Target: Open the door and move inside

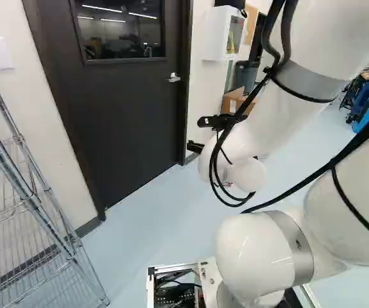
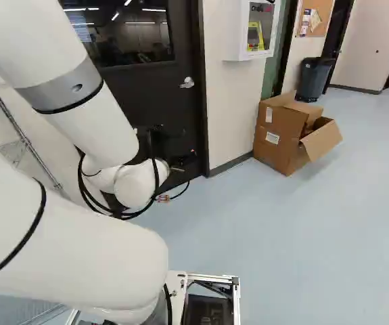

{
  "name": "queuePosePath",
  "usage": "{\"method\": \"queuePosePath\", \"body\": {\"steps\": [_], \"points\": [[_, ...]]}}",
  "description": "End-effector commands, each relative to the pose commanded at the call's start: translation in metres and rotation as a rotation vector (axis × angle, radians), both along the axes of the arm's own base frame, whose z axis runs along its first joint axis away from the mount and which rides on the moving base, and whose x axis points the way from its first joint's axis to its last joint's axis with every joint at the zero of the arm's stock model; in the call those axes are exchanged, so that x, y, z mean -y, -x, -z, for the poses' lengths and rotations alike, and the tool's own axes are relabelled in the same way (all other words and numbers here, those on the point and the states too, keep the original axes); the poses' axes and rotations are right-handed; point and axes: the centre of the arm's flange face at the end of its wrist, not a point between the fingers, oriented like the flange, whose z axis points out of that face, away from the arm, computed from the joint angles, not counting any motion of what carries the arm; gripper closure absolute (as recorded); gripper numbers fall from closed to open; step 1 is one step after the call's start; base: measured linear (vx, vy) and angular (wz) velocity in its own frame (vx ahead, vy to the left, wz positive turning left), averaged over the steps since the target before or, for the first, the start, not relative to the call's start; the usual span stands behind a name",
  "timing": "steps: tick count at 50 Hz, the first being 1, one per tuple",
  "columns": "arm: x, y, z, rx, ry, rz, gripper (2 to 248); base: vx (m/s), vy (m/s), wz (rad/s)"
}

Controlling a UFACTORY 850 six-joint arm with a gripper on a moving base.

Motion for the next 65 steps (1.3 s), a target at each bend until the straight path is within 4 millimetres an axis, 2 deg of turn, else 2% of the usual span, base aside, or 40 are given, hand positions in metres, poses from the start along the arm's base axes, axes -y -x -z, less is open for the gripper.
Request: {"method": "queuePosePath", "body": {"steps": [65], "points": [[0.0,0.0,0.0,0.0,0.0,0.0,3,0.181,0.001,-0.007]]}}
